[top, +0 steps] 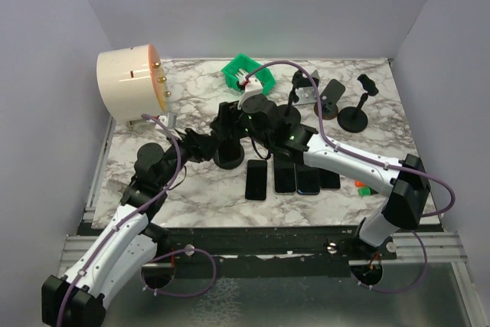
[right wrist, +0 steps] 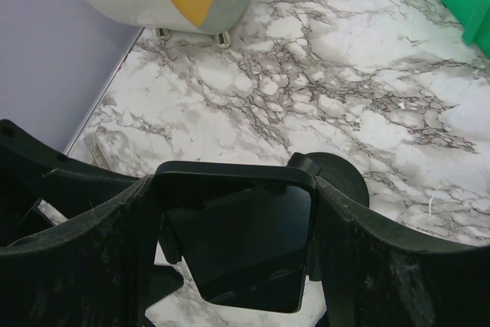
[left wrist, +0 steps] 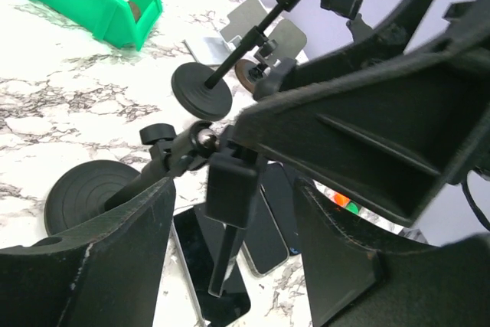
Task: Remove the phone from the phone stand
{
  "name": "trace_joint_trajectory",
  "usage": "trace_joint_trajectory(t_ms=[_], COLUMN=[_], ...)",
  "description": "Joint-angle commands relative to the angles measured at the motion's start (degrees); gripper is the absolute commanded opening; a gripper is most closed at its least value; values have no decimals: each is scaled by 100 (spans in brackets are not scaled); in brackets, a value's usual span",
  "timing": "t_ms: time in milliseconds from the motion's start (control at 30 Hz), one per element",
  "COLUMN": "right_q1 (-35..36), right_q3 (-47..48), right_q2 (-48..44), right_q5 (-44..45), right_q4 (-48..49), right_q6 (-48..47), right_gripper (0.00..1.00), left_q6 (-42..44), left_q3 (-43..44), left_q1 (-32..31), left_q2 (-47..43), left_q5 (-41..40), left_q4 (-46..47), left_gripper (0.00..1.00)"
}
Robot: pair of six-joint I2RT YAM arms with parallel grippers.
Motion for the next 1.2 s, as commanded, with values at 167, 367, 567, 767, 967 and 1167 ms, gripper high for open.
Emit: trace_joint_trajectory(t_ms=[167, 367, 567, 767, 967, 1167], right_q1=[40, 47, 43, 34, -408, -727], right_q3=[-198, -164, -141, -222, -1101, -1877], right_q2=[-90, -53, -31, -89, -554, -937], right_q5=[-303, -313, -351, -376, -1233, -2096], right_q4=[-212, -232, -217, -213, 508, 1579], right_q6=[48, 64, 126, 257, 825, 1293], right_gripper=[0, 0, 0, 0, 0, 0], left_q6=[-533, -459, -444, -487, -1057, -1766], left_q3=[-235, -268, -343, -484, -933, -1372], left_q1=[595, 604, 604, 633, 748, 847], left_q2=[229, 311, 338, 170, 68, 127], left_q5=[1084, 1421, 1586, 1455, 1461, 1381], left_q4=[819, 885, 953, 1077, 1857, 2771], left_gripper=[57, 52, 37, 0, 0, 0])
